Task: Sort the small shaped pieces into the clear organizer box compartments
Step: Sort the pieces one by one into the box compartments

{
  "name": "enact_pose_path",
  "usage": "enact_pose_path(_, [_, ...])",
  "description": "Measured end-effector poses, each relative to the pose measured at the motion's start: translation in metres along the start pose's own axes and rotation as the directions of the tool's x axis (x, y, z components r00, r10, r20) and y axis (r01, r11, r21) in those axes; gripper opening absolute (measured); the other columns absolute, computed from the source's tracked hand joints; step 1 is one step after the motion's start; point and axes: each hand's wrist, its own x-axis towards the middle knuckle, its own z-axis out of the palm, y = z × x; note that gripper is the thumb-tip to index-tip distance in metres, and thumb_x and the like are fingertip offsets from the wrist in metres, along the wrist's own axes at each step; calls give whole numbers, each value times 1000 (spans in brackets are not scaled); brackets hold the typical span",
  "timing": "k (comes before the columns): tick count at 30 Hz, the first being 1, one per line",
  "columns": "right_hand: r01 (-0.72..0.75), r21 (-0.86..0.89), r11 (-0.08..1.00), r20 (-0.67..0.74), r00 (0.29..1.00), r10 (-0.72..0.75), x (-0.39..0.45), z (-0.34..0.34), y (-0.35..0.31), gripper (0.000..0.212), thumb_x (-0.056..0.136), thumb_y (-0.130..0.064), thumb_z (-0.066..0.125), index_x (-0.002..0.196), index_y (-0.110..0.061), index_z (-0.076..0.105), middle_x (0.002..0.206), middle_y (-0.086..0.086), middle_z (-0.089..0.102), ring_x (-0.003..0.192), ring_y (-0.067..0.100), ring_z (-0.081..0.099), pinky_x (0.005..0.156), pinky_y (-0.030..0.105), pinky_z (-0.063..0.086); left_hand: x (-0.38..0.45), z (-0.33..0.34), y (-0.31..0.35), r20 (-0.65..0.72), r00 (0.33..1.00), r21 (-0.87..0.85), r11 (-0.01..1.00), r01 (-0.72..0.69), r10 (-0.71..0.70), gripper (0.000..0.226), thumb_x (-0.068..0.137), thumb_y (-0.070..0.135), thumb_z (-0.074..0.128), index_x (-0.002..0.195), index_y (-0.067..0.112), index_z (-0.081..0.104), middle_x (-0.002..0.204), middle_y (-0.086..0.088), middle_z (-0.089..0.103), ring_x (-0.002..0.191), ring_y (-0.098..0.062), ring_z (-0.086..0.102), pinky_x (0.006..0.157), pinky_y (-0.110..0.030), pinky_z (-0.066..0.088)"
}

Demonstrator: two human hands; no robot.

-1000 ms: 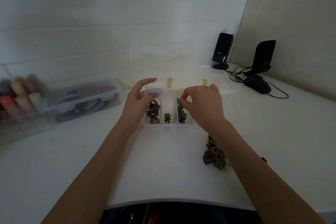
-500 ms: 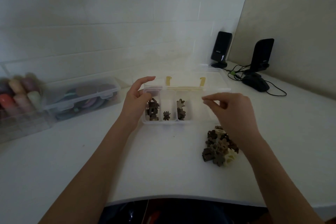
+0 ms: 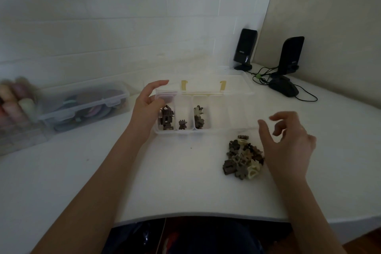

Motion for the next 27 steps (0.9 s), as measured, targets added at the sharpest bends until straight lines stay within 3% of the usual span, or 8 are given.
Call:
enact_pose_path(2, [20, -99, 995, 26, 1000, -18, -2, -1, 2, 21, 86, -37, 57, 70, -23, 57, 62, -7, 52, 64, 17, 50, 76, 29, 21, 0, 2, -1, -38, 999, -21, 1000, 9, -10, 44, 83, -3, 58, 102, 37, 65, 75, 1, 66, 75, -20, 52, 67, -30, 44])
enact_pose_path(4, [50, -198, 979, 117, 993, -27, -5, 2, 5, 26, 86, -38, 54, 66, -24, 63, 66, -9, 58, 72, 18, 53, 76, 31, 21, 1, 3, -2, -73, 997, -32, 999, 6, -8, 44, 82, -3, 59, 102, 36, 65, 79, -4, 63, 76, -21, 49, 68, -31, 41])
enact_pose_path(7, [104, -330, 938, 263, 965, -14, -8, 7, 6, 21, 88, -35, 49, 91, -32, 70, 91, -10, 69, 93, 17, 53, 86, 36, 20, 2, 0, -4, -93, 996, -23, 1000, -6, 4, 45, 81, -2, 59, 103, 36, 65, 83, -7, 61, 79, -21, 49, 64, -27, 42])
enact_pose_path(10, [122, -367, 922, 409, 912, 42, -7, 6, 4, 34, 91, -36, 37, 116, -41, 59, 116, -14, 64, 113, 12, 48, 98, 39, 15, 2, -1, -3, -79, 997, -16, 1000, -6, 4, 44, 81, 0, 59, 104, 38, 65, 86, -8, 61, 79, -21, 49, 68, -30, 42])
enact_pose_path(13, [147, -360, 921, 541, 837, 78, -3, 6, -1, 38, 93, -38, 28, 125, -43, 49, 122, -14, 60, 123, 11, 41, 108, 45, 12, 2, 0, -1, -68, 998, -8, 1000, 1, -2, 42, 83, 1, 59, 109, 34, 64, 85, -7, 60, 78, -19, 49, 65, -28, 41])
enact_pose_path(18, [120, -260, 958, 542, 839, 42, -2, 7, -5, 23, 94, -36, 33, 103, -40, 55, 92, -14, 62, 111, 12, 49, 108, 45, 15, 0, 0, 0, -65, 998, -13, 1000, 3, -4, 43, 84, 0, 58, 110, 33, 63, 83, -5, 61, 76, -18, 51, 63, -25, 43])
enact_pose_path(23, [129, -103, 986, 459, 886, -68, -6, 8, -5, 9, 91, -39, 50, 99, -40, 54, 87, -23, 62, 93, 3, 55, 109, 39, 13, -2, 2, 3, -80, 997, -17, 1000, 13, -14, 44, 84, -4, 53, 112, 29, 62, 82, -5, 63, 67, -6, 53, 55, -15, 44])
enact_pose_path(27, [113, 22, 993, 385, 916, -113, -6, 7, -5, 16, 81, -31, 67, 87, -41, 55, 76, -28, 57, 79, -1, 54, 103, 44, 29, -1, 1, 2, -72, 997, 5, 1000, 16, -16, 44, 84, -1, 55, 112, 32, 62, 86, -9, 62, 70, -8, 54, 57, -18, 43])
